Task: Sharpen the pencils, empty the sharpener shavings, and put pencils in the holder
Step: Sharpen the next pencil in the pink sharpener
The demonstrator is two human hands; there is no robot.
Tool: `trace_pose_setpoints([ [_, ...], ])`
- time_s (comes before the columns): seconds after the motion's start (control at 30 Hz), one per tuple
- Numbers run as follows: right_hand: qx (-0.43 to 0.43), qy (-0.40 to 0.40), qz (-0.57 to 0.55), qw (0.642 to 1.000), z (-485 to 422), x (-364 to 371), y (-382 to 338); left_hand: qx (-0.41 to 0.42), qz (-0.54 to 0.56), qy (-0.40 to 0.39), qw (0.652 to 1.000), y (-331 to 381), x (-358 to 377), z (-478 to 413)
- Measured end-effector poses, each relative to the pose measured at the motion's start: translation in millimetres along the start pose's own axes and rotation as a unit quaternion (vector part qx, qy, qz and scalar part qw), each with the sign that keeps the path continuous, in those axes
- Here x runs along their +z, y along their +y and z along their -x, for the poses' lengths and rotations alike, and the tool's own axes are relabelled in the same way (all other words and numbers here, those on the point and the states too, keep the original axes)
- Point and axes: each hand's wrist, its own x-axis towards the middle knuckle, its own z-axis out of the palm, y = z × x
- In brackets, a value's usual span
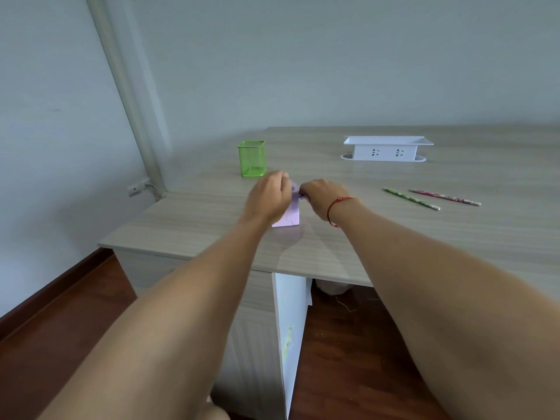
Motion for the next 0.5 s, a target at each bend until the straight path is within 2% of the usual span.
trace_pose_setpoints([
  [0.1, -0.018, -0.001, 0.017, 1.0, 2.0, -0.3, 0.3, -0.032, 0.0, -0.011, 0.999, 0.7, 11.5, -3.2],
  [0.27, -0.039, -0.031, 0.045, 0.998, 5.3, -8.9, 0.5, 0.004, -0.004, 0.004, 1.0, -7.1, 15.2, -0.1],
  [0.5, -0.048, -0.052, 0.082, 0.994, 14.5, -20.8, 10.0, 0.01, 0.03, 0.0, 1.0, -6.3, 11.4, 2.3],
])
